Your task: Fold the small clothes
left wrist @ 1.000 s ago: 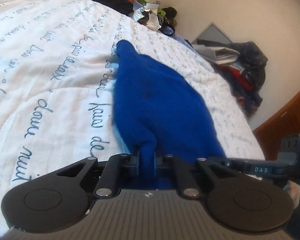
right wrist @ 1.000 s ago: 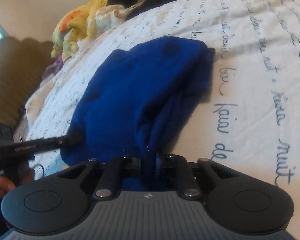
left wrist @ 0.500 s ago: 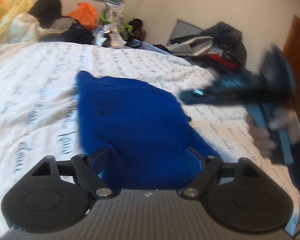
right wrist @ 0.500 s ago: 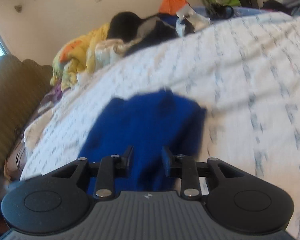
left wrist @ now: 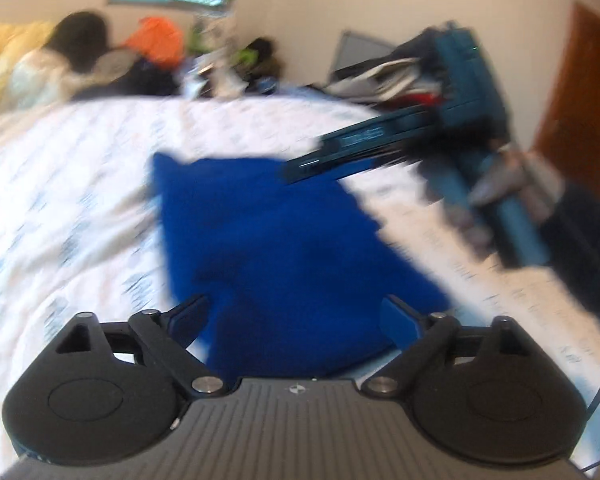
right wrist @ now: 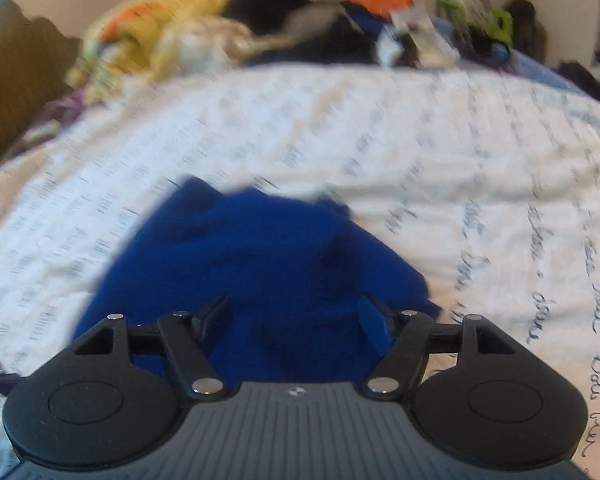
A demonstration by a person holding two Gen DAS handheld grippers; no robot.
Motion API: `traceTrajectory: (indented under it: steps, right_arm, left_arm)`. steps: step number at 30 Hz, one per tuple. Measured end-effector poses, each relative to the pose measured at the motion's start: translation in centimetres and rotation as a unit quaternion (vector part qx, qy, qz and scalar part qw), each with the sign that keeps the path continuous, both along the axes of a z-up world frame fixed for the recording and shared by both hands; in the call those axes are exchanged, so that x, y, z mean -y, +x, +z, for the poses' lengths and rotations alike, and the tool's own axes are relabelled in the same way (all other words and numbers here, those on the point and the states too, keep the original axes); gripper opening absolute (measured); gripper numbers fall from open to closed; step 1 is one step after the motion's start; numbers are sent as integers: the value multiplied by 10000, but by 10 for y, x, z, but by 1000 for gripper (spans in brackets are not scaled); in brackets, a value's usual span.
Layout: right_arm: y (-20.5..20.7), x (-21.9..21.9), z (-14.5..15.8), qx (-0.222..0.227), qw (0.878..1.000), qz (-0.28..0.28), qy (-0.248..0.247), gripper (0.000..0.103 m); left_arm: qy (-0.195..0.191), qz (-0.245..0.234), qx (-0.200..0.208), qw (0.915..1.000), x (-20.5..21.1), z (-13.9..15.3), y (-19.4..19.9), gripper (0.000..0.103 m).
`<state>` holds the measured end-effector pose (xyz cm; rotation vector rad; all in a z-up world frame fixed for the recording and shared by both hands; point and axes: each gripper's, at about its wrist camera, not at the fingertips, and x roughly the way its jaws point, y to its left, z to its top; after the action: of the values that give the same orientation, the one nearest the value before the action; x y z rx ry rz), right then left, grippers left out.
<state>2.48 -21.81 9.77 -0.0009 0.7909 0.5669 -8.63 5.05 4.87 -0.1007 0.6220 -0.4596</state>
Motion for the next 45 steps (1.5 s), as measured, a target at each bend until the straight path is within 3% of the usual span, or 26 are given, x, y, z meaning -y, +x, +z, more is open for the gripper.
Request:
traceTrajectory:
  steps: [2, 4, 5, 6, 9, 12, 14, 16, 17, 20, 22, 24, 26, 27, 28, 33, 35, 38, 40, 42, 45]
  right_arm:
    - [6, -10, -5, -150, 9998, 77, 47, 72]
    - [23, -18, -28, -292, 9987, -18, -423, 72]
    - [28, -14, -39, -35, 9991, -11, -422, 76]
    - [35, -7, -44, -139, 9996, -76, -224, 83]
    - [37, 1, -25, -482, 9978, -456, -13, 83]
    - [8, 0, 2, 19, 9993, -195, 309, 84]
    - [-2, -7, -4, -72, 9982, 234, 550, 85]
    - [3, -19, -32, -251, 9988, 416, 32, 84]
    - [-5, -19, -34, 185, 9986, 488, -46, 84]
    - [-24, -19, -12, 1, 9998, 86, -180, 84]
    - [-59, -12, 0, 336, 9993, 160, 8, 85]
    - [-83, -9, -9, 287, 9989, 369, 57, 89]
    - [-88, -9, -37, -4, 9991, 312, -275, 89]
    - [-96, -6, -42, 375, 9981, 405, -281, 89]
    - [-102, -4, -42, 474, 9973, 411, -375, 89]
    - [-145, 13, -18, 656, 9961, -398, -430, 90]
    - [-162, 23, -27, 599, 9943, -740, -488, 96]
    - [-173, 27, -54, 113, 9928, -975, -687, 98]
    - [-188, 23, -59, 518, 9885, -1055, -954, 103]
    - [-190, 25, -61, 370, 9877, -1334, -730, 103]
    - [-188, 22, -61, 366, 9832, -1612, -778, 103]
  left_arm:
    - [-73, -112, -222, 9997, 10, -8, 17, 94]
    - [-100, -9, -612, 9981, 14, -28, 36, 92]
    - [-54, 2, -452, 9990, 15, -28, 34, 93]
    - [75, -32, -495, 9987, 16, -26, 31, 93]
    - [108, -94, -479, 9988, 10, -20, 13, 94]
    - [91, -102, -407, 9991, 5, -20, 0, 96]
    - [-26, -53, -420, 9991, 5, -24, 3, 99]
    - [-33, 64, -360, 9993, 8, -23, 1, 98]
    - [2, 133, -365, 9992, 10, -20, -1, 95]
    - [-76, 355, -153, 9992, 3, -6, -22, 101]
    - [-78, 538, -61, 9985, -2, -5, -33, 102]
    - [83, 694, -171, 9974, -2, -11, -34, 101]
    - [277, 858, -371, 9952, -3, -18, -34, 99]
    - [388, 916, -406, 9942, -4, -18, -38, 98]
    - [494, 966, -377, 9934, -5, -18, -41, 98]
    - [524, 1236, -397, 9902, -8, -18, -55, 102]
    - [663, 1400, -352, 9873, -1, -24, -55, 103]
    - [1000, 1535, -286, 9827, 11, -26, -55, 103]
    - [1180, 1580, -278, 9800, 16, -27, -54, 103]
    - [1307, 1568, -264, 9786, 21, -28, -55, 103]
    - [1283, 1626, -275, 9779, 21, -29, -53, 103]
